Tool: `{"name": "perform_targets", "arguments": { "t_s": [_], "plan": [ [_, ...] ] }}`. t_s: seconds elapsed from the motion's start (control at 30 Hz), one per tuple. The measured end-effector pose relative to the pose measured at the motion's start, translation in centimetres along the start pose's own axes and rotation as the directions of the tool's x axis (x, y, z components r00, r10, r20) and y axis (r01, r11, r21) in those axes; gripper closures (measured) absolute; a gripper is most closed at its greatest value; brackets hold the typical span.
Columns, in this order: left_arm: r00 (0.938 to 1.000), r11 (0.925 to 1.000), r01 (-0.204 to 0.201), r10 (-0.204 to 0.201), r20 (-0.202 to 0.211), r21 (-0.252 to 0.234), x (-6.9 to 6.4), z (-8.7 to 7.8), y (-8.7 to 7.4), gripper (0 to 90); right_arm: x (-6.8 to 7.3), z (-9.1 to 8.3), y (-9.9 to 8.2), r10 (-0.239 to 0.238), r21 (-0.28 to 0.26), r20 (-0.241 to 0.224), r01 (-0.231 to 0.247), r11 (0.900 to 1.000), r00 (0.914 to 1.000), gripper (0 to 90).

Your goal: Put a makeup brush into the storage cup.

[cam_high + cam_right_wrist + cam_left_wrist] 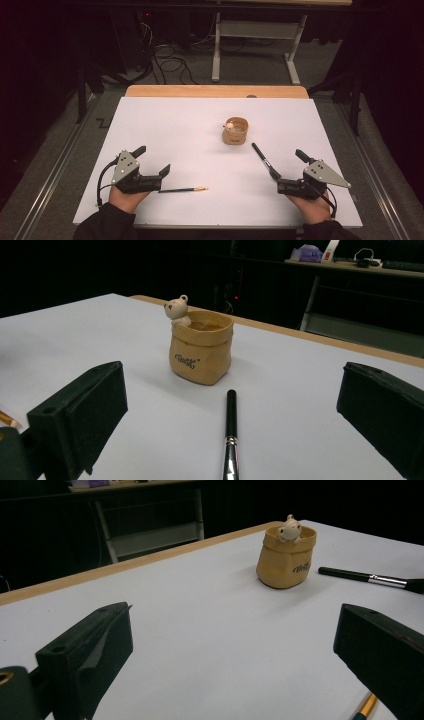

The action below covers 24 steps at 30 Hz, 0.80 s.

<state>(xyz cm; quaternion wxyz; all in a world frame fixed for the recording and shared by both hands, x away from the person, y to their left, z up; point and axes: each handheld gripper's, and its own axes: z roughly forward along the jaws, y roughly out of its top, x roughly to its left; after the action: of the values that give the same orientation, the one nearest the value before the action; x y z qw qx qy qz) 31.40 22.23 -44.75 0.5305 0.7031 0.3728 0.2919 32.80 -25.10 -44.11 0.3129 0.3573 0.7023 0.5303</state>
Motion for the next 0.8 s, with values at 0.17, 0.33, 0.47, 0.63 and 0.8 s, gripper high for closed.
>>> {"name": "perform_targets", "arguments": {
  "t_s": [0.17,0.33,0.47,0.63,0.8],
  "plan": [
    [1.0,1.0,-0.001,0.001,-0.001,-0.002,-0.05,-0.02,0.04,3.5,-0.03,-0.05,-0.01,-0.003,-0.001,0.004,0.003,1.0,1.0,0.4],
    [1.0,1.0,0.005,-0.005,-0.004,-0.004,0.03,-0.09,0.03,3.9,0.0,-0.03,0.0,-0.005,-0.004,0.002,0.005,1.0,1.0,0.4],
    [1.0,1.0,0.005,-0.005,-0.002,0.0,0.05,-0.05,0.01,4.0,0.02,0.02,-0.02,-0.008,-0.003,-0.002,0.008,1.0,1.0,0.4],
    [1.0,1.0,0.005,-0.005,0.0,0.0,0.02,-0.05,0.03,4.3,0.02,0.01,-0.03,-0.008,-0.002,-0.003,0.008,1.0,1.0,0.4],
    [1.0,1.0,0.007,-0.007,0.0,0.0,0.08,-0.06,0.02,4.3,0.03,0.02,-0.03,-0.009,-0.002,-0.003,0.009,1.0,1.0,0.4]
  ]
}}
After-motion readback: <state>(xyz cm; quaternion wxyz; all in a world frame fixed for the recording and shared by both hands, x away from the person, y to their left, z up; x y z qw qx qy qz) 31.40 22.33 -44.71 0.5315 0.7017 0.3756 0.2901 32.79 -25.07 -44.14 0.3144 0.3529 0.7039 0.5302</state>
